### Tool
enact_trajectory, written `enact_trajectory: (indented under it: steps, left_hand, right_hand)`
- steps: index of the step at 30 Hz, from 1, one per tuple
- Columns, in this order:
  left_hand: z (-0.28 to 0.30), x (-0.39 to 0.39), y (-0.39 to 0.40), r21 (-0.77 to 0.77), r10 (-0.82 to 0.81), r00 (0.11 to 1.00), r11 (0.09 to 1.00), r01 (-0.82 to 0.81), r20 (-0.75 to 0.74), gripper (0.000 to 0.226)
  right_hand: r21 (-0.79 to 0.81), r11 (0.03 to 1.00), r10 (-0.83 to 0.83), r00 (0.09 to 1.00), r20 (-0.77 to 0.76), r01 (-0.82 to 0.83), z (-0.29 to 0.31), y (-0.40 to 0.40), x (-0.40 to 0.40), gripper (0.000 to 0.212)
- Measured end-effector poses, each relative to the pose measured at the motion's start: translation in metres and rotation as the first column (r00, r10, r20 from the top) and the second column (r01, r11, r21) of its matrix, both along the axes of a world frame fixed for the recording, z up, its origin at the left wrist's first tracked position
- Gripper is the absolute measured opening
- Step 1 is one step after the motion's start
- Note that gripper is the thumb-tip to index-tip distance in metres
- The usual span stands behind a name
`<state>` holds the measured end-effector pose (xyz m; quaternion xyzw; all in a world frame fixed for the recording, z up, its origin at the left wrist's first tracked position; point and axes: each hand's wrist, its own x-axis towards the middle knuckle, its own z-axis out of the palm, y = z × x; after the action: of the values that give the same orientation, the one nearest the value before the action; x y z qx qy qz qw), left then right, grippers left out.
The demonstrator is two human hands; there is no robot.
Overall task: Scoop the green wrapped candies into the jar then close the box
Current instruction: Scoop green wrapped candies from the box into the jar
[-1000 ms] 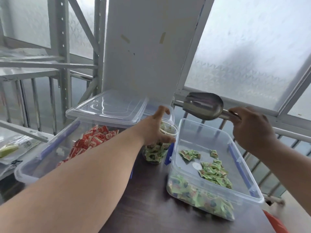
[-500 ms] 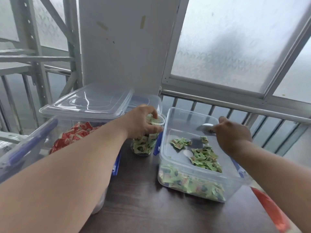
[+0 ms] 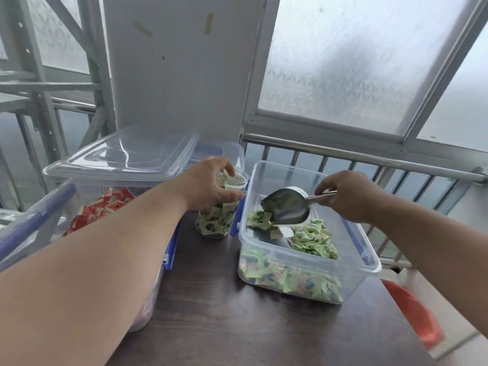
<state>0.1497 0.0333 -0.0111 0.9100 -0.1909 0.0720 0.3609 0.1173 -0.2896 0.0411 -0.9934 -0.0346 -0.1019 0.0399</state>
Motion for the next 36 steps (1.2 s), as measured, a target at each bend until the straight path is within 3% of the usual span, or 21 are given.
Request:
enact_trajectory:
  steps: [4, 9, 13, 18, 22, 29, 32, 36]
  left_hand:
    - [0.001, -0.001, 0.000, 0.001, 0.004, 1.000, 1.000, -0.004, -0.016, 0.056]
    - [0.001, -0.002, 0.000, -0.008, 0.014, 1.000, 1.000, -0.014, -0.021, 0.064]
    - [0.002, -0.003, 0.000, -0.014, -0.001, 0.999, 1.000, 0.001, -0.032, 0.073]
    - [0.003, -0.003, -0.001, -0.010, 0.006, 1.000, 1.000, -0.006, -0.021, 0.076]
    - [0.002, -0.002, -0.001, -0.012, 0.010, 0.999, 1.000, -0.011, -0.031, 0.076]
    - [0.001, 0.000, 0.000, -0.010, 0.018, 0.999, 1.000, -0.018, -0.026, 0.077]
    - [0.000, 0.003, 0.000, -0.006, 0.030, 0.999, 1.000, -0.030, -0.029, 0.075]
    - [-0.002, 0.006, 0.001, 0.002, 0.034, 0.999, 0.999, -0.034, -0.026, 0.075]
  right_hand:
    - [-0.051, 0.998, -0.027, 0.987, 0.161, 0.036, -0.016, -0.002, 0.008, 0.016]
    - [-0.169, 0.930, 0.351, 0.926, 0.140, -0.327, -0.033, 0.007, 0.001, 0.021]
    - [-0.050, 0.893, 0.449, 0.884, 0.129, -0.447, -0.012, 0.010, -0.016, 0.019]
    - [-0.134, 0.924, 0.344, 0.931, -0.124, -0.359, 0.041, 0.003, -0.016, 0.019]
    - [-0.151, 0.943, 0.232, 0.912, -0.339, -0.295, 0.060, 0.008, -0.010, 0.017]
    - [-0.121, 0.969, 0.163, 0.926, -0.340, -0.215, -0.007, 0.028, 0.027, 0.024]
    - [0.059, 0.992, 0.126, 0.896, -0.426, -0.111, -0.048, 0.026, 0.032, 0.030]
    - [0.278, 0.961, 0.132, 0.879, -0.457, 0.000, -0.055, 0.024, 0.037, 0.027]
